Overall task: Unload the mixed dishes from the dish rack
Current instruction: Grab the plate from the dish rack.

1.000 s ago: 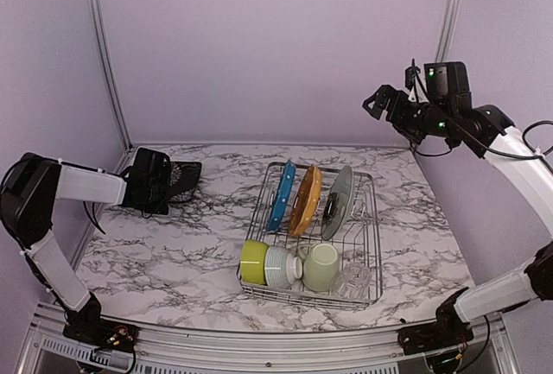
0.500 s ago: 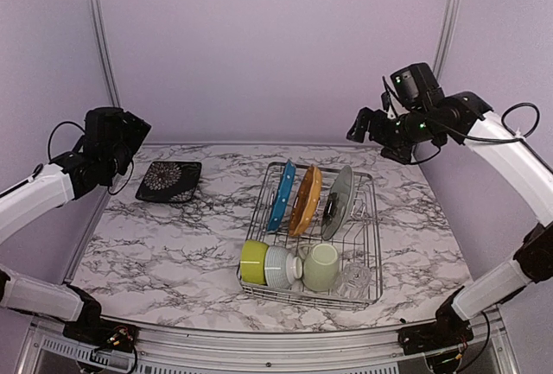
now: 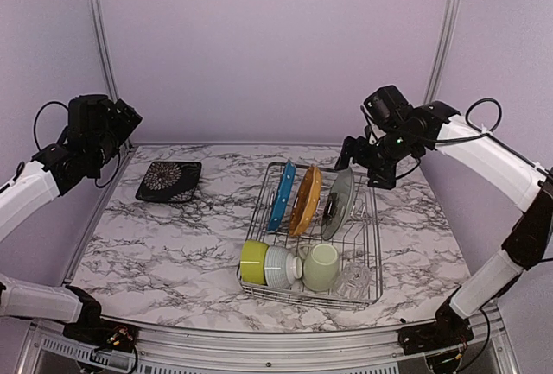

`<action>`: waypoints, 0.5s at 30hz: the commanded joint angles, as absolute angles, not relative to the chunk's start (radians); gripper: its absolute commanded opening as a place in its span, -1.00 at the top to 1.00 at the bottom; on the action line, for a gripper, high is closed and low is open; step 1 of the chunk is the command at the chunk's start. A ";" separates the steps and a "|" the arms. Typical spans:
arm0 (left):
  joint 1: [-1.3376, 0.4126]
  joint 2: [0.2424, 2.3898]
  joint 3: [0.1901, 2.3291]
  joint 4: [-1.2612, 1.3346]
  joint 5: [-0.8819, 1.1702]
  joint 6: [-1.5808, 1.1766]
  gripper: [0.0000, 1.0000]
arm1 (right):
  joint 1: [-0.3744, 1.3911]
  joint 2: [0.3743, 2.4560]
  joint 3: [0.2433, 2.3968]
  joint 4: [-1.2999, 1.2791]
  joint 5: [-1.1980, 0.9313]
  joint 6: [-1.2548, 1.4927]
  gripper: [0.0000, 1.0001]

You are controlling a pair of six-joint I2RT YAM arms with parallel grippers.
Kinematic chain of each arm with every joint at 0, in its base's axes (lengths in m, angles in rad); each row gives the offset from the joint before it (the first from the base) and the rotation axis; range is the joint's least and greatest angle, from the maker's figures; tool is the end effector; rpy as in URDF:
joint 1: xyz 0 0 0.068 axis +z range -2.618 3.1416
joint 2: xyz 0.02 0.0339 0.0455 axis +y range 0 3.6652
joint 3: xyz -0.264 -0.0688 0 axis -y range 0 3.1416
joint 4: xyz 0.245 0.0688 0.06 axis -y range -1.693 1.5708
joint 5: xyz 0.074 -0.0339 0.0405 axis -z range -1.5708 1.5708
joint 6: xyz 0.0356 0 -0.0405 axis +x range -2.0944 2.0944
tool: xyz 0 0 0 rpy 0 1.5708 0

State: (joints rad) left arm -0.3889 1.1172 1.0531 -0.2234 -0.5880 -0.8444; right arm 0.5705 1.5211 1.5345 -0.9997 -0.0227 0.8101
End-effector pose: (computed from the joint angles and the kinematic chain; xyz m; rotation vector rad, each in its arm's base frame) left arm 0.2407 -0.0773 0.3656 -0.7925 1.6397 -0.3287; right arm 0.2618 0.1689 0.3491 0.3083 2.6371 0.5319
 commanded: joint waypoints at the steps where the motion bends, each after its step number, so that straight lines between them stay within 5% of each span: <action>1: -0.391 1.083 1.052 -0.257 -0.626 -0.808 -0.98 | 0.579 1.572 1.532 -0.973 -0.048 0.832 -0.86; 15: -0.390 1.078 1.054 -0.265 -0.667 -0.822 -0.98 | 0.575 1.730 1.603 -1.024 0.049 0.848 -0.58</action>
State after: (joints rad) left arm -0.3889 1.0874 1.0531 -0.2348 -0.6418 -0.8261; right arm 0.5705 1.7020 1.5387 -1.0035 -0.0151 0.8368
